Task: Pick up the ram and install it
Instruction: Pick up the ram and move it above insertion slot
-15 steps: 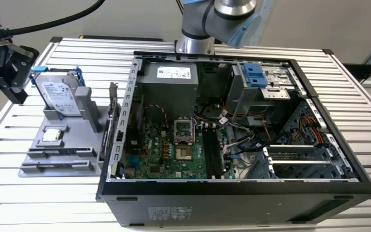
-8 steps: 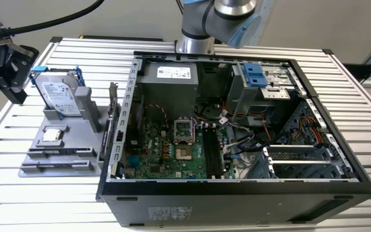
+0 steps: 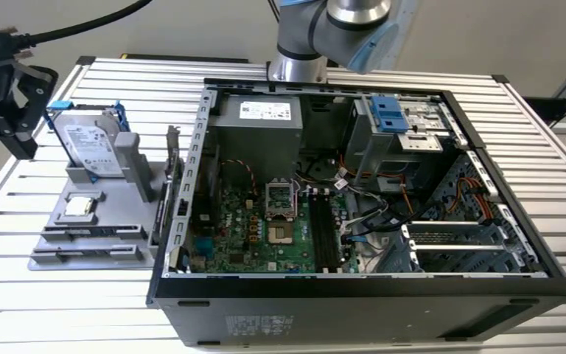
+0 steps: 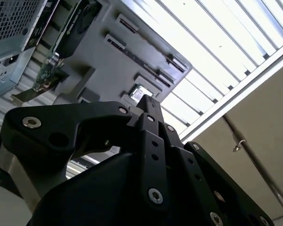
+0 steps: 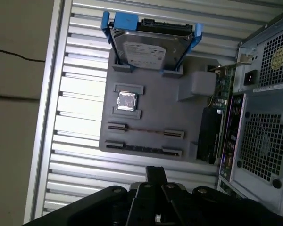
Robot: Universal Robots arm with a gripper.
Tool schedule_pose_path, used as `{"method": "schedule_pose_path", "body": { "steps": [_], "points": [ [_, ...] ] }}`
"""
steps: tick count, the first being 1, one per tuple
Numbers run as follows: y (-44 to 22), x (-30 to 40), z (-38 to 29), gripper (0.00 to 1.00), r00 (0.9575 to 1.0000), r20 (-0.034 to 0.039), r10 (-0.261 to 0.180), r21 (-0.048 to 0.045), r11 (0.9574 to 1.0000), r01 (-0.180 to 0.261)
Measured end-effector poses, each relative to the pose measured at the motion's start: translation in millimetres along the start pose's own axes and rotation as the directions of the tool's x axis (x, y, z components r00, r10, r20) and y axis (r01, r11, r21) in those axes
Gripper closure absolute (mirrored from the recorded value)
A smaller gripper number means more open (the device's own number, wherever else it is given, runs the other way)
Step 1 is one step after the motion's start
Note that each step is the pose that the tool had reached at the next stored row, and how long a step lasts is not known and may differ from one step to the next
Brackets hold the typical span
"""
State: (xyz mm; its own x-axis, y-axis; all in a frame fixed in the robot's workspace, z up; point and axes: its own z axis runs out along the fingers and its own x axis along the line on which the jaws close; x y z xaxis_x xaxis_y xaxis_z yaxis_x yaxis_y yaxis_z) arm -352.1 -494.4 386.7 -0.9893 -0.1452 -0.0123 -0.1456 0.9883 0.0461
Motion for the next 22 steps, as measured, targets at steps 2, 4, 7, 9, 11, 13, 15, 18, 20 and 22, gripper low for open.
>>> {"method": "schedule_pose_path", "body": {
  "steps": [2, 4, 7, 9, 11, 13, 15, 18, 20, 22],
  "points": [
    [0.0, 0.2, -0.1, 1.00, 0.9995, -0.0018, -0.031, 0.0016, 0.9995, 0.031],
    [0.0, 0.3, -0.1, 1.00, 0.9990, -0.0025, -0.044, 0.0017, 0.9990, 0.044],
    [0.1, 0.5, 0.0, 1.00, 0.9990, -0.0024, -0.044, 0.0016, 0.9990, 0.044],
    [0.1, 0.5, -0.1, 1.00, 0.9990, -0.0025, -0.044, 0.0016, 0.9990, 0.044],
    [0.1, 0.5, -0.1, 1.00, 0.9990, -0.0025, -0.044, 0.0016, 0.9990, 0.044],
    [0.1, 0.6, -0.1, 1.00, 0.9990, -0.0025, -0.044, 0.0016, 0.9990, 0.044],
    [0.1, 0.7, -0.1, 1.00, 0.9990, -0.0025, -0.044, 0.0016, 0.9990, 0.044],
    [0.1, 0.7, -0.1, 1.00, 0.9987, -0.0027, -0.050, 0.0015, 0.9987, 0.050],
    [0.2, 0.8, -0.1, 1.00, 0.9969, -0.0041, -0.079, 0.0011, 0.9969, 0.079],
    [0.1, 0.8, 0.1, 1.00, 0.9935, -0.0054, -0.114, 0.0005, 0.9935, 0.114]
  ]
}}
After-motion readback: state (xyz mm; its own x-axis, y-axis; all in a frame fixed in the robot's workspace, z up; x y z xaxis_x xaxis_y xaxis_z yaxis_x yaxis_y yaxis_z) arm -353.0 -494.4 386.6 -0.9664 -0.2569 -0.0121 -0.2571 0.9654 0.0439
